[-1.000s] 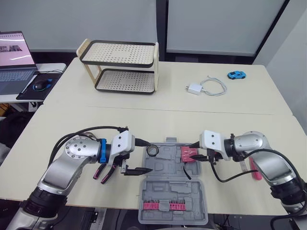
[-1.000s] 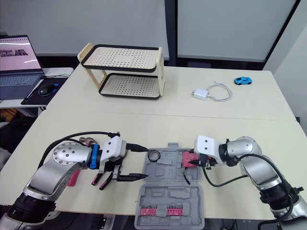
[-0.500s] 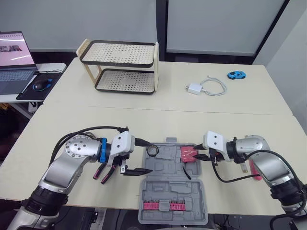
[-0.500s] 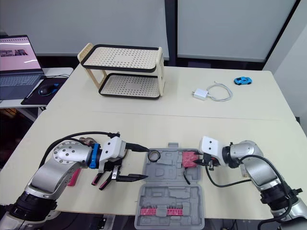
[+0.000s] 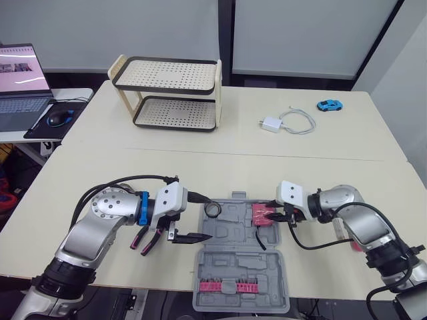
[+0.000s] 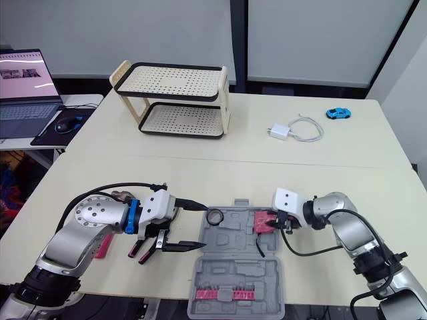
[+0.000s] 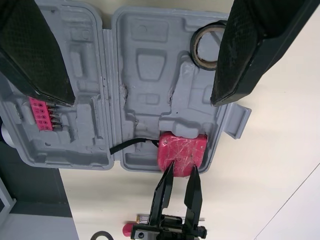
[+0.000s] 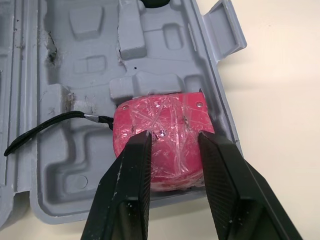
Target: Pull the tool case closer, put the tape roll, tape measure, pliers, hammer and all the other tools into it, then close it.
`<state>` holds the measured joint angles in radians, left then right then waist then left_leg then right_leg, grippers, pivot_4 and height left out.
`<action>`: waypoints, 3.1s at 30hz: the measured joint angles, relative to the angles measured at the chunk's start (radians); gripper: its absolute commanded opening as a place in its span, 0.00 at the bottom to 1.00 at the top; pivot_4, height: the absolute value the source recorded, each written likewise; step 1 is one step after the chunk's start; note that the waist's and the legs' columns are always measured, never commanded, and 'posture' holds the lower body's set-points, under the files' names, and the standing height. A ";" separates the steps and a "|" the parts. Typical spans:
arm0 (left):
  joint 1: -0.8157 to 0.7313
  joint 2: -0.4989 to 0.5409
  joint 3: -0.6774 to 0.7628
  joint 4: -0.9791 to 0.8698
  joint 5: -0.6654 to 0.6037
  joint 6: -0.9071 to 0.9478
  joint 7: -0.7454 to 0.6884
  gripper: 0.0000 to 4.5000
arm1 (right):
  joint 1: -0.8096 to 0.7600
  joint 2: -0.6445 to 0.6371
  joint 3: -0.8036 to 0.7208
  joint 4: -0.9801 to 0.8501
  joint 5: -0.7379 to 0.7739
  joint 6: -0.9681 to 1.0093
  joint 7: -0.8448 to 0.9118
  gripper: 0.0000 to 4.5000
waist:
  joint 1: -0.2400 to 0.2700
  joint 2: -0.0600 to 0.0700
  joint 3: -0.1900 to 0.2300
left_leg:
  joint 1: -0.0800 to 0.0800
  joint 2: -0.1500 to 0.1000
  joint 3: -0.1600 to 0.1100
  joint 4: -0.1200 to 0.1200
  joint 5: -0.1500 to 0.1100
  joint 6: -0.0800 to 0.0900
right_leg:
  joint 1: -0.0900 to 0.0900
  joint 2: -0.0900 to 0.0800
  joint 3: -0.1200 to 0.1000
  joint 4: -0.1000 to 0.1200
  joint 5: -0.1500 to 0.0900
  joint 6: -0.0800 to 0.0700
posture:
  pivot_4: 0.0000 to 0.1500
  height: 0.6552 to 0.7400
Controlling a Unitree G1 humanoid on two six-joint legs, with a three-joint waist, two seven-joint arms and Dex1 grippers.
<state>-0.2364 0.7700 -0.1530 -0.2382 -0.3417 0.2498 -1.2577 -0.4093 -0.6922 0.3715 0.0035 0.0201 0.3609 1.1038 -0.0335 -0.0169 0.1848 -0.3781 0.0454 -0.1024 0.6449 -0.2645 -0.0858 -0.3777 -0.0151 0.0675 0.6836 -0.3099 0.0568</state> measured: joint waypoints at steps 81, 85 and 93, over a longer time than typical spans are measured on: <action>-0.010 -0.011 -0.008 0.000 -0.005 0.002 -0.022 1.00 | 0.041 0.033 -0.039 0.091 0.043 -0.056 -0.018 0.33 | 0.000 -0.003 -0.002 | 0.005 0.000 -0.001 -0.002 0.000 0.000 | 0.007 0.000 -0.001 -0.003 0.000 0.000 | 1.00 0.94; -0.005 -0.010 -0.008 -0.003 -0.005 0.004 -0.021 1.00 | 0.034 0.032 -0.033 0.132 0.034 -0.081 -0.013 0.33 | 0.003 -0.005 -0.004 | 0.007 0.000 -0.001 -0.002 0.000 0.000 | 0.009 0.000 -0.001 -0.003 0.000 0.000 | 1.00 0.94; -0.005 -0.009 -0.008 -0.003 -0.005 0.006 -0.019 1.00 | 0.036 0.040 -0.032 0.167 0.031 -0.145 -0.016 0.33 | 0.002 -0.006 -0.005 | 0.013 0.000 -0.001 -0.003 0.000 0.000 | 0.015 0.000 -0.001 -0.004 -0.001 0.000 | 1.00 0.94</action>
<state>-0.2419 0.7606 -0.1614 -0.2413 -0.3472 0.2559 -1.2770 -0.3733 -0.6521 0.3398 0.1701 0.0516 0.2159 1.0874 -0.0312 -0.0230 0.1801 -0.3651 0.0454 -0.1030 0.6419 -0.2649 -0.0854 -0.3632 -0.0154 0.0666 0.6793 -0.3106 0.0568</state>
